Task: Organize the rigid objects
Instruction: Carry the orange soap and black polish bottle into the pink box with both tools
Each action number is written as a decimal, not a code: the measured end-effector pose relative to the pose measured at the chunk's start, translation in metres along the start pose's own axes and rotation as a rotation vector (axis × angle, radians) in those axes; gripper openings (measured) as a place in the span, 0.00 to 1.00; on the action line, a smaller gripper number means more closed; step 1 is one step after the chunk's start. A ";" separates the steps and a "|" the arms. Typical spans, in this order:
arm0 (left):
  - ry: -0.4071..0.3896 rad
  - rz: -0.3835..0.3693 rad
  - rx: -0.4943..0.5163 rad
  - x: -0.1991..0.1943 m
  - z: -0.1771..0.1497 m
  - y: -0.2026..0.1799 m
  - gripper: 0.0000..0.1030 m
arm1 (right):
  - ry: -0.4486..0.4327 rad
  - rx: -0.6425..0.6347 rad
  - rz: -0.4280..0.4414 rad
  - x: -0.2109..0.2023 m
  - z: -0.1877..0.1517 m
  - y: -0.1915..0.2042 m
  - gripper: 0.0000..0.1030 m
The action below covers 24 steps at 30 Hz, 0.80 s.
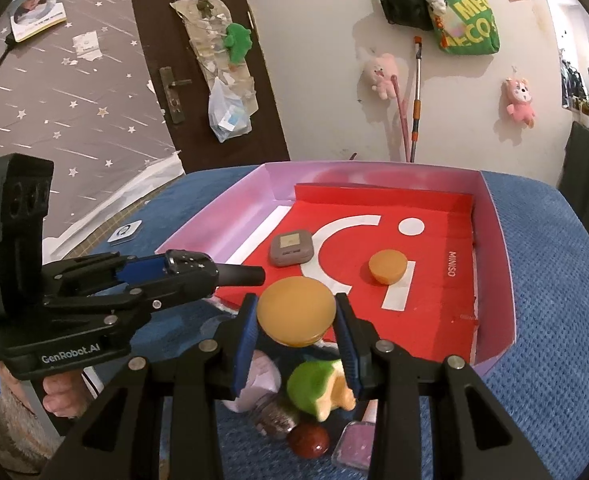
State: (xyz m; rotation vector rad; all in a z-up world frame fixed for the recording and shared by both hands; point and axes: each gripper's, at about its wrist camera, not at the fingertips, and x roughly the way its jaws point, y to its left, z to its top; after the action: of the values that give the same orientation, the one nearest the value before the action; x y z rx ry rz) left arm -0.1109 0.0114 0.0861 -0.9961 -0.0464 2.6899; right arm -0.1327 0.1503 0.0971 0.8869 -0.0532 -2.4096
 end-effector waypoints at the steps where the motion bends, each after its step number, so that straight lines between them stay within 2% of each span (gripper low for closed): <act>1: 0.006 0.001 -0.003 0.003 0.000 0.001 0.34 | 0.001 0.001 -0.002 0.002 0.001 -0.002 0.38; 8: -0.002 -0.010 -0.001 0.012 0.007 0.004 0.34 | 0.022 0.012 -0.016 0.017 0.006 -0.013 0.38; 18: 0.079 -0.069 -0.018 0.040 0.012 0.015 0.34 | 0.102 0.015 -0.039 0.044 0.009 -0.027 0.38; 24: 0.098 -0.073 -0.039 0.057 0.011 0.021 0.34 | 0.131 0.028 -0.052 0.058 0.008 -0.035 0.38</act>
State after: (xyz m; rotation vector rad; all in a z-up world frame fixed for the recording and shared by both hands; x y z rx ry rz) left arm -0.1644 0.0068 0.0557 -1.1141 -0.1145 2.5806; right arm -0.1906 0.1482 0.0618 1.0693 -0.0139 -2.3972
